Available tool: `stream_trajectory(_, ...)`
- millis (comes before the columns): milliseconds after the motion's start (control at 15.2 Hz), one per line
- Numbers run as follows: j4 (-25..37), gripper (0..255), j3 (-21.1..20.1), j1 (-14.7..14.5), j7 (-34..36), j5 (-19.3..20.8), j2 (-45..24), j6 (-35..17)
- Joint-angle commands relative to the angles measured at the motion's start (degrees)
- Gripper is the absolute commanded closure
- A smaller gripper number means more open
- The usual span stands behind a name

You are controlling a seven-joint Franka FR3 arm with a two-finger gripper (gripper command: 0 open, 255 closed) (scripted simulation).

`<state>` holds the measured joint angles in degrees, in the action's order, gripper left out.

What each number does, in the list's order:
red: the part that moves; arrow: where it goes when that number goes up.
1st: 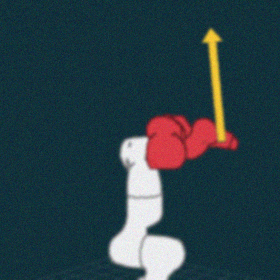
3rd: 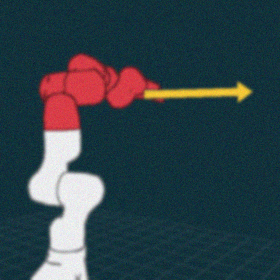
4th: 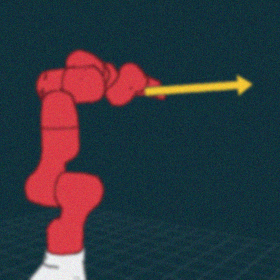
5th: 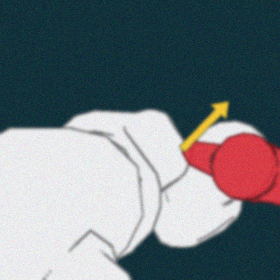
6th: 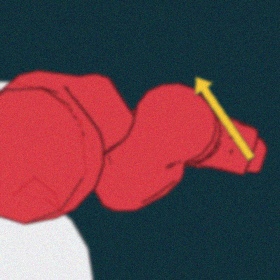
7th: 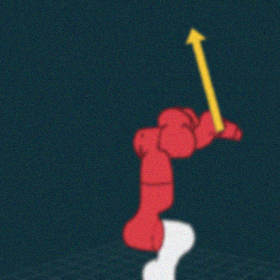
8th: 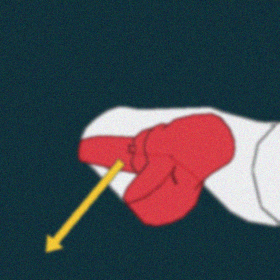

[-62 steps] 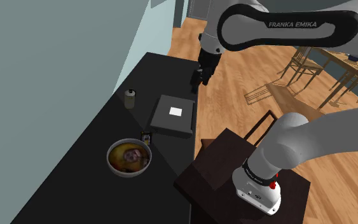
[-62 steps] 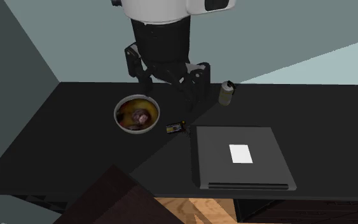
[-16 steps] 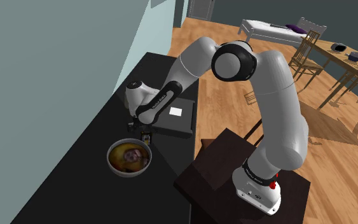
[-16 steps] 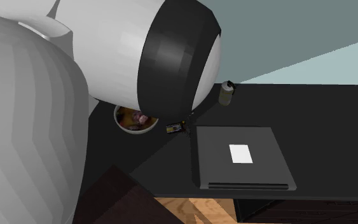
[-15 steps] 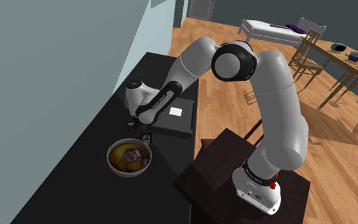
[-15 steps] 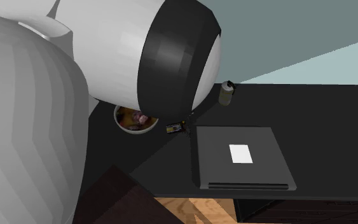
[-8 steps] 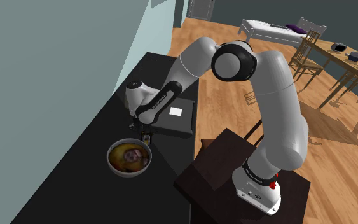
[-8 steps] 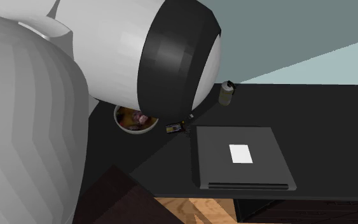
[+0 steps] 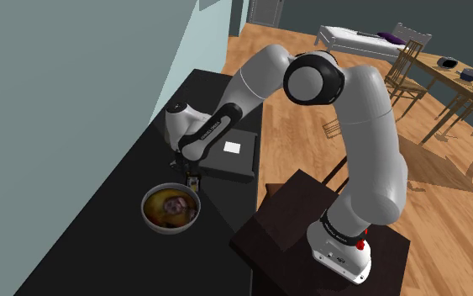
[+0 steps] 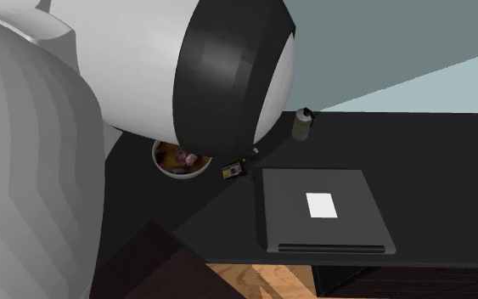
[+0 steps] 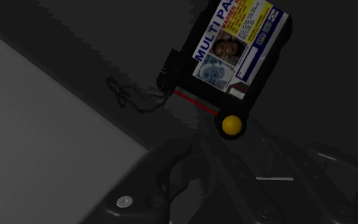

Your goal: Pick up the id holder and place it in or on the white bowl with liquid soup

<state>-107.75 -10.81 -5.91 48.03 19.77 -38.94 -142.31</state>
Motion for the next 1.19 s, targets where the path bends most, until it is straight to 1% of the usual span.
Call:
stream_trajectory(0,-0.65,255,-0.3,0.34,-0.35,-0.32,1.32,0.66)
stream_trajectory(1122,-1.81,255,-3.0,2.21,-3.33,-3.99,11.31,9.27)
